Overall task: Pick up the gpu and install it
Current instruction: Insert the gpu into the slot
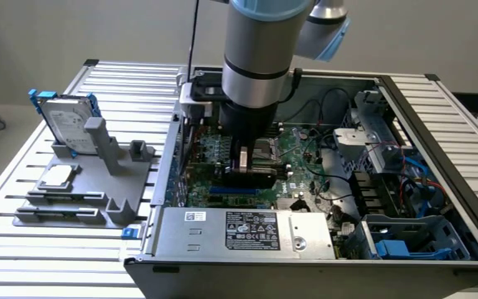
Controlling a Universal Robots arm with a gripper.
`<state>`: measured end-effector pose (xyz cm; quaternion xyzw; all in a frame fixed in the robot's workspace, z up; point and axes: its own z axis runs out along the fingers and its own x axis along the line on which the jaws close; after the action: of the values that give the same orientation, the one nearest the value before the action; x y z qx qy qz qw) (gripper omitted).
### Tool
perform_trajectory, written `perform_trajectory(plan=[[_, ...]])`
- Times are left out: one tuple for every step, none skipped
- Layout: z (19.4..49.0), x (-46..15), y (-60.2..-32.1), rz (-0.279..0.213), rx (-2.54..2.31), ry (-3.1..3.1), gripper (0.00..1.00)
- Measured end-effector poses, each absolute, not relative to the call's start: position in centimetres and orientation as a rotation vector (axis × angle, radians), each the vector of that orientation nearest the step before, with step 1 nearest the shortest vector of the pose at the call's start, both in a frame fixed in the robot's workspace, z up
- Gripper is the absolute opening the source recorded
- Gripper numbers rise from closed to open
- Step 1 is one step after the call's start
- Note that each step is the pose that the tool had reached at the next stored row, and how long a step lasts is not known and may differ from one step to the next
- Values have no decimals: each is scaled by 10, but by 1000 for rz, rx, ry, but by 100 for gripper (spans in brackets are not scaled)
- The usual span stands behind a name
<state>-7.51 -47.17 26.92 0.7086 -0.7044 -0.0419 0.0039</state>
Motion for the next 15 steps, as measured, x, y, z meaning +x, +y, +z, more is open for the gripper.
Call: perform_trajectory(plan=[[269, -75, -472, -131, 2222, -2206, 27], [268, -75, -472, -131, 2223, -2205, 27], [268, -76, -472, -131, 2224, -2204, 27], [267, -76, -472, -131, 2225, -2203, 27], [267, -76, -472, -131, 2226, -2202, 27], [266, -76, -472, -131, 2227, -2201, 27], [266, -76, -472, -131, 2227, -2200, 27], [265, -77, -472, -131, 2228, -2200, 27], [265, -77, -472, -131, 2228, -2199, 27], [264, -77, -472, -131, 2229, -2199, 27], [264, -77, -472, -132, 2230, -2198, 27], [264, -77, -472, -132, 2230, -2197, 27], [263, -77, -472, -132, 2231, -2196, 27], [263, -77, -472, -132, 2232, -2195, 27], [263, -77, -472, -132, 2234, -2193, 27]])
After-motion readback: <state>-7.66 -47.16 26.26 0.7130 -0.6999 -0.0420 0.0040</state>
